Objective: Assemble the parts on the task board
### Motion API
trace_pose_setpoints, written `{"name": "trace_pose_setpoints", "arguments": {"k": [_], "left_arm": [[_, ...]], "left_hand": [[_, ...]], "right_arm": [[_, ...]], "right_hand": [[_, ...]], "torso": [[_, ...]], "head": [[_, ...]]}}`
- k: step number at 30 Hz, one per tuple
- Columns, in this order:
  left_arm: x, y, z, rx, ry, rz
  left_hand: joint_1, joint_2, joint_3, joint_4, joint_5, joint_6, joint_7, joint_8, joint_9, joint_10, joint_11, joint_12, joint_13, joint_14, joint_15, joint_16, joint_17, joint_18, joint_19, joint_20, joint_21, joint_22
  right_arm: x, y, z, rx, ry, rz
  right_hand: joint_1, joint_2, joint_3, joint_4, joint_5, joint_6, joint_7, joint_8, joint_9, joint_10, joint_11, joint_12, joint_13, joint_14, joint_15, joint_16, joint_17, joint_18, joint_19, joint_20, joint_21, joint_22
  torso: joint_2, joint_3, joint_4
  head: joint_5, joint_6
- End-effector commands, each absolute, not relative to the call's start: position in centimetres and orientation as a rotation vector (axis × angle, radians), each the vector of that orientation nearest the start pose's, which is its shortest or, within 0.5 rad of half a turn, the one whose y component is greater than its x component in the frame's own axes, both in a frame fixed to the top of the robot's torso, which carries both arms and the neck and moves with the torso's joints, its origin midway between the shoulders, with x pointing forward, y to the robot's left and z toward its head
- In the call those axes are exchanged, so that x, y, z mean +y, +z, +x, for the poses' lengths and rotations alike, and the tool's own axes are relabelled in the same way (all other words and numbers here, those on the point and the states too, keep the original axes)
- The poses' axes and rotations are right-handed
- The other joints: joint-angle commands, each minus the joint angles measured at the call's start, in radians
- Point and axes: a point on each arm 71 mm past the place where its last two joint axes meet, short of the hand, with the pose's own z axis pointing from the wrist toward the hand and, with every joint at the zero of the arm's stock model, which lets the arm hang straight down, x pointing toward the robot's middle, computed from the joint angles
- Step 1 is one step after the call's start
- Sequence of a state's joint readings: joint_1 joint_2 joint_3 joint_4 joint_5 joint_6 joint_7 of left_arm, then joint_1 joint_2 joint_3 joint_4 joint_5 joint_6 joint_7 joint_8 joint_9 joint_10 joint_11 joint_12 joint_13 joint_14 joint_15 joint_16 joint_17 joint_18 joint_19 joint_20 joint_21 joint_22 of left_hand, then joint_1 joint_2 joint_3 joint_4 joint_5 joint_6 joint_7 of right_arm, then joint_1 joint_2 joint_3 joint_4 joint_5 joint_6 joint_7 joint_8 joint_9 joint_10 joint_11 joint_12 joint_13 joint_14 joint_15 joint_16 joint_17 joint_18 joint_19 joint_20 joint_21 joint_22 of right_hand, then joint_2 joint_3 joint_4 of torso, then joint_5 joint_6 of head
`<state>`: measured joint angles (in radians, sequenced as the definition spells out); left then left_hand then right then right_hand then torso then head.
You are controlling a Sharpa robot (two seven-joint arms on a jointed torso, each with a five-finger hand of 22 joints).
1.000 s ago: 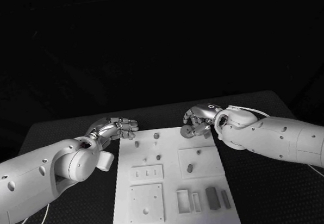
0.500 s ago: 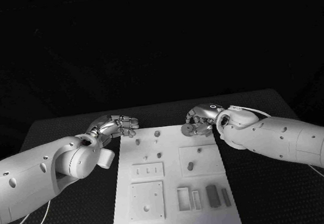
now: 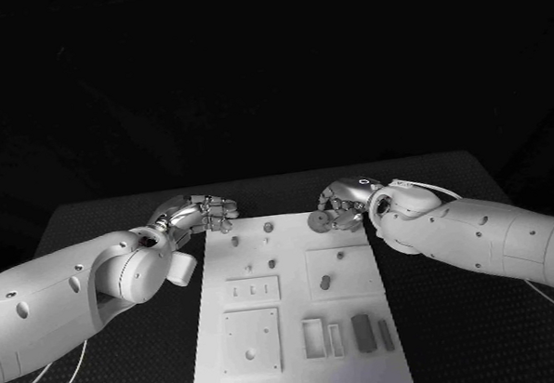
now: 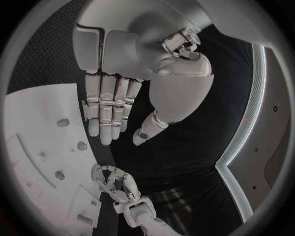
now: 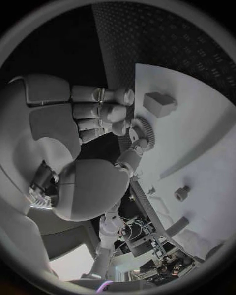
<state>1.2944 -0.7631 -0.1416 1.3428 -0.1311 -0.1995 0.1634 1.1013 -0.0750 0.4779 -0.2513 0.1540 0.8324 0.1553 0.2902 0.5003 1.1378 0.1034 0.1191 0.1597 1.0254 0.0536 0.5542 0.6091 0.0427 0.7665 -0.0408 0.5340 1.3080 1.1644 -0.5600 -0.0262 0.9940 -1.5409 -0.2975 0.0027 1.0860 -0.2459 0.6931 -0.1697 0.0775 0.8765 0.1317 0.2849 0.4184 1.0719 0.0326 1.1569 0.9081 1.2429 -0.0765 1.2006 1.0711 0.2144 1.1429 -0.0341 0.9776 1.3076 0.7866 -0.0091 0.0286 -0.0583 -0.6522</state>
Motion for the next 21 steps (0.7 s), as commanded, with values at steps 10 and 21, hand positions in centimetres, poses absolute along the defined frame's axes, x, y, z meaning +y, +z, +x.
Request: {"name": "trace_pose_setpoints", "arguments": {"k": [10, 21], "left_arm": [[21.49, -19.00, 52.27, 1.709, -1.353, -1.014], [21.47, -19.01, 52.30, 1.710, -1.353, -1.014]], "left_hand": [[-0.010, 0.004, 0.003, 0.000, -0.006, -0.003, -0.001, -0.004, 0.001, -0.001, 0.000, -0.004, 0.002, -0.001, 0.004, -0.007, 0.002, -0.005, -0.009, -0.001, 0.005, 0.013], [-0.009, 0.003, 0.004, 0.000, -0.006, -0.004, 0.000, -0.004, 0.001, -0.002, 0.001, -0.005, 0.002, -0.001, 0.004, -0.007, 0.002, -0.005, -0.009, -0.001, 0.005, 0.013]], "right_arm": [[-20.57, -23.61, 56.05, 1.732, 0.451, -0.227], [-20.08, -23.31, 55.84, 1.697, 0.484, -0.233]], "right_hand": [[-0.029, 0.001, -0.007, 0.007, 0.010, 0.026, 0.010, 0.003, -0.001, -0.089, -0.003, 0.015, 0.000, -0.005, -0.001, 0.008, 0.005, 0.047, -0.010, -0.001, 0.016, 0.020], [-0.081, 0.008, -0.078, -0.016, 0.091, 0.017, 0.013, 0.000, -0.004, -0.098, 0.000, 0.024, -0.004, -0.011, 0.001, 0.010, 0.011, 0.047, -0.023, -0.003, 0.027, 0.017]], "torso": [[0.000, -0.0014, 0.0000], [-0.001, -0.0012, 0.0004]], "head": [[-0.003, -0.004], [-0.004, -0.004]]}}
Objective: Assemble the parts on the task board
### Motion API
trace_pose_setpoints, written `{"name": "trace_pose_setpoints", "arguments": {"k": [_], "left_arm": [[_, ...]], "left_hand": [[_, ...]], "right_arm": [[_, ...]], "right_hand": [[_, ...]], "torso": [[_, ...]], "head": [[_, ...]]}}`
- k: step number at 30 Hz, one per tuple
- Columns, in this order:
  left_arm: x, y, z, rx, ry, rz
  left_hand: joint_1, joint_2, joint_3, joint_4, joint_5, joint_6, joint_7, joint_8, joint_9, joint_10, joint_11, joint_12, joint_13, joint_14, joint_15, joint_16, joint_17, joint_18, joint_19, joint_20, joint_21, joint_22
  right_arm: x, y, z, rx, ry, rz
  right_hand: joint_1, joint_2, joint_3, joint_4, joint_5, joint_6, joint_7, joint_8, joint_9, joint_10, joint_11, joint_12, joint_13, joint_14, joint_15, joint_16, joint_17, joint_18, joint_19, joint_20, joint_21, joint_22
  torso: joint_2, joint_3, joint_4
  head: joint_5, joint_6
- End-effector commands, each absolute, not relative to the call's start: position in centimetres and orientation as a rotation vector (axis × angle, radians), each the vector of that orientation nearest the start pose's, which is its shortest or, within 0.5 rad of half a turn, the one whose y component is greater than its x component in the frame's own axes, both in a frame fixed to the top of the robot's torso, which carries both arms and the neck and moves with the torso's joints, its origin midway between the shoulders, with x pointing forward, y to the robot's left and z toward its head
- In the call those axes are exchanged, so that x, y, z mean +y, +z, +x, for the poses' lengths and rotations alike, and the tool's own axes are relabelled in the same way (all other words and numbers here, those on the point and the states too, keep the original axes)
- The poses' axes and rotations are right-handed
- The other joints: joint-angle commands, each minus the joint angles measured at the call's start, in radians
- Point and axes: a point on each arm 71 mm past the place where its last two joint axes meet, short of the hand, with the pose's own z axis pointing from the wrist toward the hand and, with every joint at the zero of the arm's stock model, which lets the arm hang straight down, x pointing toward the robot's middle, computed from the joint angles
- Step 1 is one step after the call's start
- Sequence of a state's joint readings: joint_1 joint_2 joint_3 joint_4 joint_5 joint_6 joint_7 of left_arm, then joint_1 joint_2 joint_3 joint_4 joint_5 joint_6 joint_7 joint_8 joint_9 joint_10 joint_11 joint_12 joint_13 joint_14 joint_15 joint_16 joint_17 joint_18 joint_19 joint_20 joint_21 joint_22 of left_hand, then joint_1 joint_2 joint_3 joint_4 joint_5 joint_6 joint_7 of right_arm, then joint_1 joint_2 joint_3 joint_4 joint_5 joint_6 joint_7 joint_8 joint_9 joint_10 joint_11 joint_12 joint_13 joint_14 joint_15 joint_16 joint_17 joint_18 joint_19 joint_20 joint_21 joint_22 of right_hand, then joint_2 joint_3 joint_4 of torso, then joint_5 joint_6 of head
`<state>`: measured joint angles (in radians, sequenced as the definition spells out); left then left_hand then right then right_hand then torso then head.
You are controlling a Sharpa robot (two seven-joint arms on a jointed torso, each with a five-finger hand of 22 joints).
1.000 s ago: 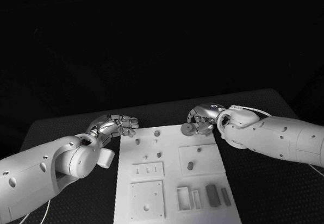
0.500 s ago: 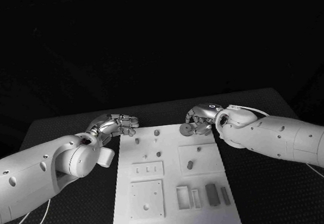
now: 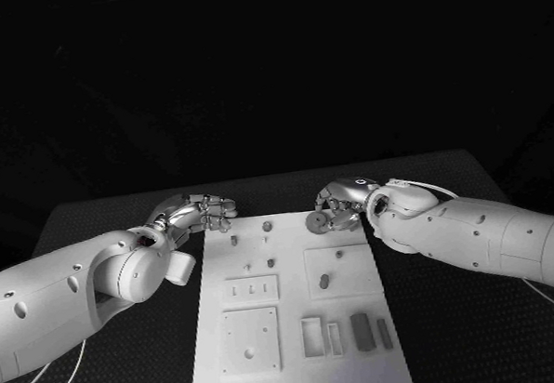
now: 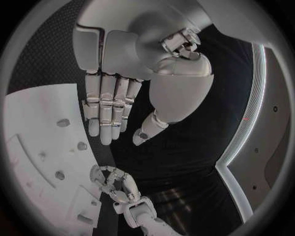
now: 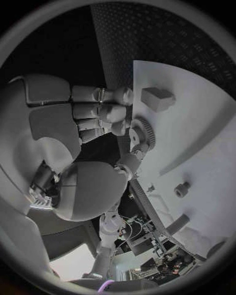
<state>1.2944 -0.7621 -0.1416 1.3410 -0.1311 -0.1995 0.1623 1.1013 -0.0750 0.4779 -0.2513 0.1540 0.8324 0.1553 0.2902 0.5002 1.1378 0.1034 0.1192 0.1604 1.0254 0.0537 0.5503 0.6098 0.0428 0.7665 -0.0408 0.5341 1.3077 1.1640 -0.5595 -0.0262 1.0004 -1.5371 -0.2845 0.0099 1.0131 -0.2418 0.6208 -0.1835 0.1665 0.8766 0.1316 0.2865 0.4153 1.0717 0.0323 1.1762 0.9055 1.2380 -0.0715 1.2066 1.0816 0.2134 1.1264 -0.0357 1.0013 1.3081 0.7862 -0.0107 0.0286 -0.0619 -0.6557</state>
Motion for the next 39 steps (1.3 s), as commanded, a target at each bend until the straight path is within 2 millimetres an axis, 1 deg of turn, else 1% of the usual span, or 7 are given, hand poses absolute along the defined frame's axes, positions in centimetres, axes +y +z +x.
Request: {"name": "trace_pose_setpoints", "arguments": {"k": [1, 5, 11, 21, 33, 38, 39], "left_arm": [[21.47, -19.01, 52.30, 1.710, -1.353, -1.014], [21.47, -19.02, 52.31, 1.711, -1.352, -1.015], [21.52, -19.03, 52.33, 1.711, -1.350, -1.016], [21.53, -19.03, 52.32, 1.712, -1.350, -1.016], [21.57, -19.05, 52.33, 1.714, -1.349, -1.017], [21.57, -19.05, 52.33, 1.714, -1.350, -1.017], [21.58, -19.05, 52.34, 1.714, -1.349, -1.017]], "left_hand": [[-0.009, 0.003, 0.004, 0.000, -0.006, -0.004, 0.000, -0.004, 0.001, -0.002, 0.001, -0.006, 0.001, -0.001, 0.004, -0.003, 0.001, -0.005, -0.009, -0.001, 0.005, 0.013], [-0.009, 0.003, 0.004, 0.000, -0.006, -0.005, 0.000, -0.005, 0.001, -0.002, 0.002, -0.006, 0.001, -0.001, 0.004, -0.003, 0.001, -0.005, -0.009, -0.001, 0.005, 0.013], [-0.009, 0.004, 0.004, 0.000, -0.006, -0.005, 0.000, -0.005, 0.001, -0.002, 0.002, -0.006, 0.001, -0.001, 0.004, -0.003, 0.001, -0.005, -0.009, -0.001, 0.005, 0.013], [-0.009, 0.004, 0.004, 0.000, -0.006, -0.005, 0.000, -0.005, 0.001, -0.002, 0.002, -0.007, 0.001, -0.001, 0.004, -0.004, 0.001, -0.005, -0.009, -0.001, 0.005, 0.013], [-0.009, 0.004, 0.004, 0.000, -0.006, -0.005, 0.000, -0.005, 0.001, -0.002, 0.002, -0.008, 0.001, -0.001, 0.004, -0.004, 0.002, -0.005, -0.009, -0.001, 0.005, 0.013], [-0.009, 0.004, 0.004, 0.000, -0.006, -0.006, 0.000, -0.005, 0.001, -0.002, 0.002, -0.008, 0.002, -0.001, 0.004, -0.004, 0.002, -0.005, -0.009, -0.001, 0.005, 0.013], [-0.009, 0.004, 0.005, 0.000, -0.006, -0.006, 0.000, -0.005, 0.001, -0.002, 0.002, -0.008, 0.002, -0.001, 0.004, -0.004, 0.002, -0.005, -0.009, -0.001, 0.005, 0.013]], "right_arm": [[-20.03, -23.29, 55.83, 1.694, 0.481, -0.239], [-19.74, -23.21, 55.73, 1.676, 0.460, -0.287], [-19.81, -23.26, 55.74, 1.680, 0.451, -0.293], [-19.71, -23.55, 55.66, 1.711, 0.448, -0.309], [-19.40, -23.45, 55.53, 1.693, 0.458, -0.328], [-19.49, -23.32, 55.54, 1.673, 0.451, -0.326], [-19.53, -23.31, 55.55, 1.672, 0.449, -0.324]], "right_hand": [[-0.007, 0.004, -0.006, -0.004, 0.001, 0.017, 0.012, -0.002, -0.001, -0.098, -0.001, 0.005, -0.001, -0.006, -0.004, 0.004, 0.001, 0.048, -0.006, -0.002, 0.004, 0.016], [0.018, 0.007, 0.002, -0.025, -0.018, 0.017, -0.003, 0.000, 0.000, -0.098, -0.014, 0.009, -0.003, -0.007, -0.017, 0.005, 0.003, 0.048, -0.008, -0.004, 0.006, 0.014], [0.040, 0.004, 0.018, -0.034, -0.042, 0.021, -0.008, 0.004, 0.000, -0.099, -0.019, 0.010, -0.006, -0.008, -0.021, 0.003, 0.003, 0.048, -0.009, -0.004, 0.007, 0.012], [0.065, 0.022, 0.098, -0.004, -0.108, 0.090, -0.008, 0.038, 0.012, -0.098, -0.019, 0.015, -0.012, -0.007, -0.021, 0.002, 0.004, 0.048, -0.012, 0.000, 0.011, 0.010], [0.078, 0.041, 0.167, 0.019, -0.117, 0.139, -0.024, 0.061, 0.026, -0.096, -0.033, 0.022, -0.015, -0.007, -0.033, 0.004, 0.005, 0.048, -0.013, 0.000, 0.018, 0.010], [0.080, 0.040, 0.175, 0.018, -0.117, 0.137, -0.024, 0.060, 0.027, -0.096, -0.034, 0.022, -0.016, -0.007, -0.034, 0.004, 0.005, 0.048, -0.014, 0.000, 0.019, 0.010], [0.079, 0.033, 0.176, 0.017, -0.117, 0.132, -0.023, 0.057, 0.026, -0.096, -0.033, 0.022, -0.016, -0.007, -0.034, 0.004, 0.005, 0.048, -0.014, -0.001, 0.020, 0.010]], "torso": [[0.000, 0.0005, 0.0006], [0.000, 0.0003, 0.0017], [0.000, 0.0008, 0.0004], [0.000, 0.0015, -0.0003], [0.000, 0.0013, 0.0001], [0.000, 0.0012, 0.0001], [0.000, 0.0011, -0.0003]], "head": [[-0.001, -0.001], [-0.001, 0.000], [0.000, 0.000], [0.001, -0.002], [0.002, -0.005], [0.002, -0.005], [0.001, -0.006]]}}
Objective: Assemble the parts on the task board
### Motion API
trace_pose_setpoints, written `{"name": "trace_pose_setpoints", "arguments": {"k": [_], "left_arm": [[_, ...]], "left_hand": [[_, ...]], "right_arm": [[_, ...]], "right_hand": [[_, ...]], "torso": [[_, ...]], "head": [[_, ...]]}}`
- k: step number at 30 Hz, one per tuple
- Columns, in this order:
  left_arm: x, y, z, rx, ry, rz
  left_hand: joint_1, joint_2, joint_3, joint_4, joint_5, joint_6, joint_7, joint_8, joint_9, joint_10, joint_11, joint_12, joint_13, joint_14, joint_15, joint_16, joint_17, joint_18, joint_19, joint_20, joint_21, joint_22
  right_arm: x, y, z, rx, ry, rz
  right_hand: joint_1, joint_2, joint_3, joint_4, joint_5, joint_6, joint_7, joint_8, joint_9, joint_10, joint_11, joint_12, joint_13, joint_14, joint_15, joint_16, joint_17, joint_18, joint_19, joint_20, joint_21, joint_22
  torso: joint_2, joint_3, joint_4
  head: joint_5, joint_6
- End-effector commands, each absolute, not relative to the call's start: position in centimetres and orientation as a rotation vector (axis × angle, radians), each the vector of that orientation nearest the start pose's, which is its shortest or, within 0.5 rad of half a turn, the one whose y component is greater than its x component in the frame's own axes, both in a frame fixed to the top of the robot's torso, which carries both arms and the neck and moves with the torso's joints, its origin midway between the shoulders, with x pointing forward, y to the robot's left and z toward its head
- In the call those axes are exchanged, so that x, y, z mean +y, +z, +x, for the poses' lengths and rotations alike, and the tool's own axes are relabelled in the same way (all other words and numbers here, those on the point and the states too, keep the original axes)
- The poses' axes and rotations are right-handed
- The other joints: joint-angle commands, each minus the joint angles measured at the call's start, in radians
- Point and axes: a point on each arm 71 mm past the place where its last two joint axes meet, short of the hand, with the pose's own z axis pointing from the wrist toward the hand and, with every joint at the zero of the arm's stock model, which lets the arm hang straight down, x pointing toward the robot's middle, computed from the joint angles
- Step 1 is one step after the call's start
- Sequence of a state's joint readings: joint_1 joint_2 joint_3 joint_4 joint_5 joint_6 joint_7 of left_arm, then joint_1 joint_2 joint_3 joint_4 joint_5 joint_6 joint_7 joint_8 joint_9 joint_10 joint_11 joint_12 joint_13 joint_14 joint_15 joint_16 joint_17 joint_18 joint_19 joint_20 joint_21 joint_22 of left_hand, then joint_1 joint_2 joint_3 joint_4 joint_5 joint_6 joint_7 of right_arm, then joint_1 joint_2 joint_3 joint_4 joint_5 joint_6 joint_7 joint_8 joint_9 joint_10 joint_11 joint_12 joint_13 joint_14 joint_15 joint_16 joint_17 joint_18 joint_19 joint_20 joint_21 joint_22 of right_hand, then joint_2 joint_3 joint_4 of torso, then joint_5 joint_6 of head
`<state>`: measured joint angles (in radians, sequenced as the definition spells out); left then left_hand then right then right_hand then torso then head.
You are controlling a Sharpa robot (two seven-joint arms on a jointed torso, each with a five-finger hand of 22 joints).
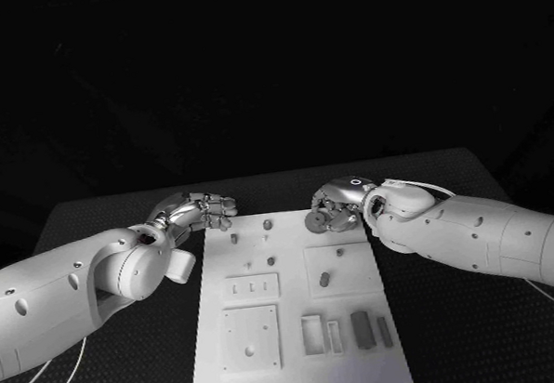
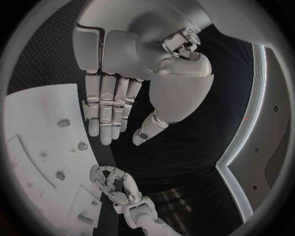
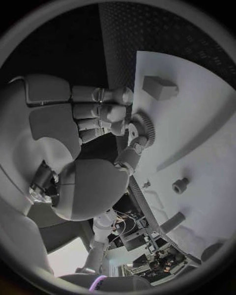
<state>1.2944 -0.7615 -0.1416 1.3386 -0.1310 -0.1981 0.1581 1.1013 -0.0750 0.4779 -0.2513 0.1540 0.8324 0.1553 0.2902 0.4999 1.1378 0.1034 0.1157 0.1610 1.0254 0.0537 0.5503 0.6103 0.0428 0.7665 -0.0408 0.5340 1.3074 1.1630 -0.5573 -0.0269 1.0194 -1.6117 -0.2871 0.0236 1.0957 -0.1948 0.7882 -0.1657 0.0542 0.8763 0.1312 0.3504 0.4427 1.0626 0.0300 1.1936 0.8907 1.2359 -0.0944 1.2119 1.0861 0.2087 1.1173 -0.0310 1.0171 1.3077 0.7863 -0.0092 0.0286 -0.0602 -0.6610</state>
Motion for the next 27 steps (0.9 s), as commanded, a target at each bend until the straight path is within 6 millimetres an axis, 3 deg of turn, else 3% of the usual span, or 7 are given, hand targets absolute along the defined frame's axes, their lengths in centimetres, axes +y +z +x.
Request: {"name": "trace_pose_setpoints", "arguments": {"k": [1, 4, 7, 17, 27], "left_arm": [[21.57, -19.05, 52.34, 1.714, -1.349, -1.017], [21.56, -19.05, 52.34, 1.714, -1.350, -1.016], [21.58, -19.05, 52.34, 1.713, -1.348, -1.017], [21.54, -19.07, 52.34, 1.717, -1.348, -1.018], [21.53, -19.07, 52.35, 1.716, -1.347, -1.018]], "left_hand": [[-0.009, 0.004, 0.005, 0.000, -0.006, -0.006, 0.000, -0.005, 0.001, -0.002, 0.002, -0.005, 0.001, -0.001, 0.004, -0.004, 0.001, -0.005, -0.009, -0.001, 0.005, 0.013], [-0.009, 0.004, 0.005, 0.000, -0.006, -0.006, 0.000, -0.005, 0.001, -0.002, 0.002, -0.005, 0.001, -0.001, 0.004, -0.004, 0.001, -0.005, -0.009, -0.001, 0.005, 0.013], [-0.009, 0.004, 0.005, 0.000, -0.006, -0.006, 0.001, -0.005, 0.001, -0.002, 0.002, -0.005, 0.001, -0.001, 0.004, -0.004, 0.001, -0.005, -0.009, -0.001, 0.005, 0.013], [-0.010, 0.004, 0.004, 0.000, -0.006, -0.006, 0.001, -0.006, 0.001, -0.002, 0.003, -0.006, 0.001, -0.001, 0.004, -0.004, 0.001, -0.005, -0.009, -0.001, 0.006, 0.013], [-0.010, 0.004, 0.005, 0.000, -0.006, -0.007, 0.002, -0.006, 0.001, -0.002, 0.003, -0.007, 0.001, -0.001, 0.004, -0.004, 0.002, -0.005, -0.009, -0.001, 0.006, 0.013]], "right_arm": [[-19.54, -23.31, 55.57, 1.671, 0.446, -0.322], [-19.53, -23.32, 55.56, 1.672, 0.447, -0.322], [-19.54, -23.47, 55.55, 1.692, 0.445, -0.324], [-19.85, -24.01, 55.60, 1.767, 0.445, -0.308], [-19.81, -24.04, 55.66, 1.749, 0.409, -0.335]], "right_hand": [[-0.005, -0.020, 0.008, -0.002, -0.004, 0.128, -0.021, -0.009, -0.002, -0.087, -0.029, 0.004, -0.002, -0.005, -0.010, -0.002, 0.001, 0.053, -0.005, -0.005, 0.005, 0.011], [-0.018, -0.042, -0.010, -0.010, -0.002, 0.105, -0.013, -0.023, -0.006, -0.090, -0.022, 0.004, -0.004, -0.006, -0.004, -0.003, 0.001, 0.053, -0.006, -0.005, 0.007, 0.011], [-0.024, -0.046, -0.024, -0.016, 0.000, 0.098, -0.010, -0.026, -0.007, -0.092, -0.019, 0.004, -0.005, -0.007, -0.001, -0.004, 0.000, 0.053, -0.006, -0.005, 0.008, 0.011], [-0.041, -0.020, -0.024, 0.003, 0.000, 0.109, -0.012, -0.023, -0.004, -0.096, -0.020, 0.003, -0.008, -0.012, -0.001, -0.006, 0.000, 0.053, -0.012, -0.002, 0.005, 0.007], [-0.048, -0.024, -0.024, 0.005, 0.000, 0.109, -0.012, -0.024, -0.004, -0.099, -0.020, 0.004, -0.008, -0.014, -0.001, -0.006, 0.001, 0.053, -0.015, -0.001, 0.006, 0.008]], "torso": [[0.000, -0.0006, -0.0004], [0.000, -0.0005, -0.0007], [0.000, 0.0003, -0.0002], [-0.001, 0.0000, -0.0002], [-0.001, 0.0002, 0.0006]], "head": [[0.000, 0.000], [0.000, 0.000], [-0.001, 0.000], [-0.003, 0.000], [-0.001, 0.000]]}}
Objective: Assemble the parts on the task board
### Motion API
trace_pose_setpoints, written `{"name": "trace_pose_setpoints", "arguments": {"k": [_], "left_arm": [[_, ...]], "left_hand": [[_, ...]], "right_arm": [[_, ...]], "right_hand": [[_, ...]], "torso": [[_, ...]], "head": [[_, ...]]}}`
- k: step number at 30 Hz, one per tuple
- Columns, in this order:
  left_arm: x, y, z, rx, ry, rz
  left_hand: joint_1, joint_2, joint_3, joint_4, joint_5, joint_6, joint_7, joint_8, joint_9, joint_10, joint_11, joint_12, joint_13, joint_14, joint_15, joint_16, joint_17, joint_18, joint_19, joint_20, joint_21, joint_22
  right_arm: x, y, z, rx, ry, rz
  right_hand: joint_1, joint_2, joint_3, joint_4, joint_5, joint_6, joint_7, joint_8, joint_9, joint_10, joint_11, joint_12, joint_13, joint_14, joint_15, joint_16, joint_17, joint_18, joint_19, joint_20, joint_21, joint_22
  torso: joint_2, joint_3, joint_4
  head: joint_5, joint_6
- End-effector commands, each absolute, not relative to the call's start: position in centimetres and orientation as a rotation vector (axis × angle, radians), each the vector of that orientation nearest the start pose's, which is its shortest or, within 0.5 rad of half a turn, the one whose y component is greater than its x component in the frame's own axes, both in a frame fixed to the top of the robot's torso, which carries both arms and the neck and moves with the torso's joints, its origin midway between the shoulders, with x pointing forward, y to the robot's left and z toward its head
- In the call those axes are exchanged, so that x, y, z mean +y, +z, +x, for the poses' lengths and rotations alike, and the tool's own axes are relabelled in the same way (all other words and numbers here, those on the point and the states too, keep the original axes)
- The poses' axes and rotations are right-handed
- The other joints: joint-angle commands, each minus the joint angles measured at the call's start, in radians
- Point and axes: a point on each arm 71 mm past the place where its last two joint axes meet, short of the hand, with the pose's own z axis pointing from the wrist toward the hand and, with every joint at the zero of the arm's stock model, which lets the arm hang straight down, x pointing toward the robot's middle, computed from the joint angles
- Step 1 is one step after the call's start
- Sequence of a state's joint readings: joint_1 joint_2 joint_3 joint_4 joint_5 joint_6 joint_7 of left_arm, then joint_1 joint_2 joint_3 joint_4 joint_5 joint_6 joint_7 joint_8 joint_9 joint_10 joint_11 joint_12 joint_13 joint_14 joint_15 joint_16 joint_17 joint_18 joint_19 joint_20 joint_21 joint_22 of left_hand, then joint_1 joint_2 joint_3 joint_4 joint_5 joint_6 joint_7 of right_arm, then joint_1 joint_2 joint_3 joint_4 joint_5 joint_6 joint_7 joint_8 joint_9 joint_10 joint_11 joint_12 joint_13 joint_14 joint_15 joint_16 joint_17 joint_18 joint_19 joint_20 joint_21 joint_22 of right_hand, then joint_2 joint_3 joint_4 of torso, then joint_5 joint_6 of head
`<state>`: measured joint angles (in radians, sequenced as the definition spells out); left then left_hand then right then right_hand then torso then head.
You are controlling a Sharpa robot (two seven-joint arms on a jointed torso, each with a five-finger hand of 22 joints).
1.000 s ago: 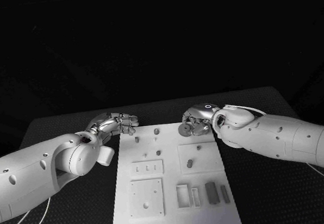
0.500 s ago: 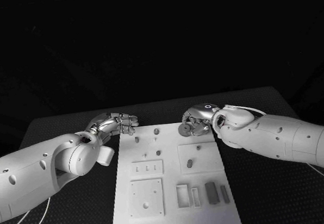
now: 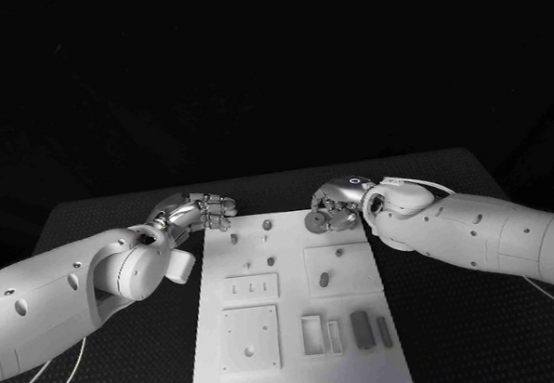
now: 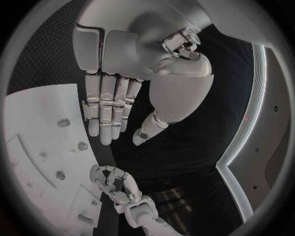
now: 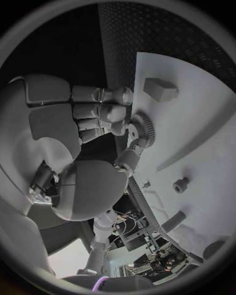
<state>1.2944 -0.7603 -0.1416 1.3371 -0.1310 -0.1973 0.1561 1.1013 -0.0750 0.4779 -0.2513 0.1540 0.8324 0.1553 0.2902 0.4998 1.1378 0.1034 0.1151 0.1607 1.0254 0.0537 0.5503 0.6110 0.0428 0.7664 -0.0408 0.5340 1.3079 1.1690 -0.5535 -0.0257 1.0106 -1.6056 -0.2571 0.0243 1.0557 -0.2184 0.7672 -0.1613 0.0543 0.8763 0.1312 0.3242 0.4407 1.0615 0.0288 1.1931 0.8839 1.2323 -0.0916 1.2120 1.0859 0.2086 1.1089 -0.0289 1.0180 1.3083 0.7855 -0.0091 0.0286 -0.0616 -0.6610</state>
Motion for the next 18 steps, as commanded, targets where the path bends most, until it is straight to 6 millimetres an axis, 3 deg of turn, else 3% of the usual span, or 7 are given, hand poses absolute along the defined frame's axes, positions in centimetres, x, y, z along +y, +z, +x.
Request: {"name": "trace_pose_setpoints", "arguments": {"k": [1, 11, 18], "left_arm": [[21.5, -19.1, 52.4, 1.715, -1.347, -1.018], [21.5, -19.0, 52.3, 1.713, -1.346, -1.019], [21.7, -19.0, 52.4, 1.708, -1.340, -1.021]], "left_hand": [[-0.010, 0.004, 0.005, 0.000, -0.006, -0.007, 0.002, -0.006, 0.002, -0.002, 0.003, -0.006, 0.002, -0.001, 0.004, -0.004, 0.001, -0.005, -0.009, -0.001, 0.006, 0.013], [-0.010, 0.004, 0.005, 0.000, -0.006, -0.007, 0.002, -0.006, 0.002, -0.002, 0.003, -0.007, 0.002, -0.001, 0.004, -0.005, 0.001, -0.005, -0.009, -0.001, 0.006, 0.013], [-0.010, 0.004, 0.005, 0.000, -0.006, -0.007, 0.002, -0.006, 0.002, -0.002, 0.003, -0.007, 0.002, -0.001, 0.004, -0.005, 0.001, -0.005, -0.009, -0.001, 0.006, 0.013]], "right_arm": [[-19.8, -24.0, 55.7, 1.746, 0.409, -0.336], [-19.4, -23.2, 55.5, 1.638, 0.395, -0.347], [-19.0, -22.3, 54.9, 1.531, 0.362, -0.364]], "right_hand": [[-0.007, -0.002, -0.004, -0.002, 0.000, 0.111, -0.012, 0.003, -0.001, -0.098, -0.019, 0.005, -0.001, -0.011, -0.004, -0.006, 0.001, 0.053, -0.007, -0.003, 0.006, 0.008], [0.006, 0.003, 0.013, -0.001, 0.001, 0.137, -0.022, 0.016, 0.009, -0.088, -0.028, 0.010, -0.005, -0.004, -0.011, -0.002, 0.001, 0.053, -0.001, -0.005, 0.012, 0.007], [0.006, -0.016, 0.031, 0.012, 0.002, 0.139, -0.024, 0.015, 0.012, -0.079, -0.030, 0.011, -0.009, 0.005, -0.014, -0.001, -0.002, 0.053, 0.007, -0.008, 0.016, 0.005]], "torso": [[0.000, -0.0002, 0.0005], [0.000, -0.0007, 0.0000], [0.000, 0.0003, -0.0005]], "head": [[0.001, 0.000], [0.002, 0.003], [0.006, 0.006]]}}
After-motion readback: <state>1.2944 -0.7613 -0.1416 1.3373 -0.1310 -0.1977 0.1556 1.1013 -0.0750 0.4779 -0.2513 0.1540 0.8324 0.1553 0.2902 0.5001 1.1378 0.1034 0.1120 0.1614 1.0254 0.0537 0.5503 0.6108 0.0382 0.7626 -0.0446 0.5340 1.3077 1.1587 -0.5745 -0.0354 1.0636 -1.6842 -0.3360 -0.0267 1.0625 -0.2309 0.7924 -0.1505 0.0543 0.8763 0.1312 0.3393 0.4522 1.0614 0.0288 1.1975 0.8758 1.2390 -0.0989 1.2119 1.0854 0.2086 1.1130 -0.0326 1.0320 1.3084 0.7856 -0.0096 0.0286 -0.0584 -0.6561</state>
